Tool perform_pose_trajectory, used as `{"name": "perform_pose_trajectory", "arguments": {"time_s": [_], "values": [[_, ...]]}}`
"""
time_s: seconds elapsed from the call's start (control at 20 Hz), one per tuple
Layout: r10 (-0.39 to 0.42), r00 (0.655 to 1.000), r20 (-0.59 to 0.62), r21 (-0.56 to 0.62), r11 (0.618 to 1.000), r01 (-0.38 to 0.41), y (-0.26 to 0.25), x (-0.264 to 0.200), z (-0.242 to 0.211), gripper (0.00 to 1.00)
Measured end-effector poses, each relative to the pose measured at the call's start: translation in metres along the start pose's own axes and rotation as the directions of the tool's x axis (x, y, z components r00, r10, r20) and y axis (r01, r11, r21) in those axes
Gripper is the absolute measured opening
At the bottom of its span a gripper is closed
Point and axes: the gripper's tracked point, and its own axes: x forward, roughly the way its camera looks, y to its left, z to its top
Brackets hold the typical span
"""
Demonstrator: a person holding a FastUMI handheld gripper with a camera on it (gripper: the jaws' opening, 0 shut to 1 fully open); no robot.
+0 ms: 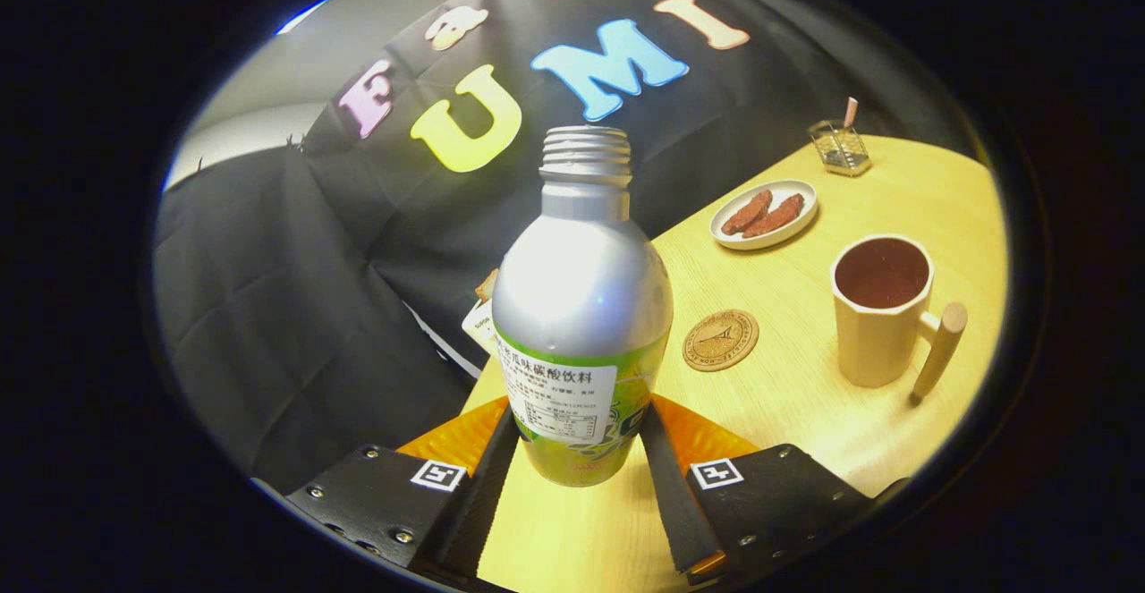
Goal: Take the bottle from table, then pour the juice into the cup, finally place the bottle on the coaster
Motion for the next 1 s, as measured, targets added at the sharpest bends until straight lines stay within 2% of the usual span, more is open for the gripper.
{"name": "perform_pose_trajectory", "arguments": {"time_s": [0.2,0.5,0.7,1.0], "values": [[0.012,1.000,0.014,0.126,0.992,-0.014,-0.008,-0.005,0.006,0.77],[0.041,0.999,0.014,0.281,0.959,-0.043,-0.020,-0.005,0.010,0.77],[0.047,0.999,0.009,0.402,0.915,-0.047,-0.029,0.001,0.010,0.77],[0.050,0.999,-0.010,0.509,0.860,-0.038,-0.042,0.006,0.009,0.76]]}}
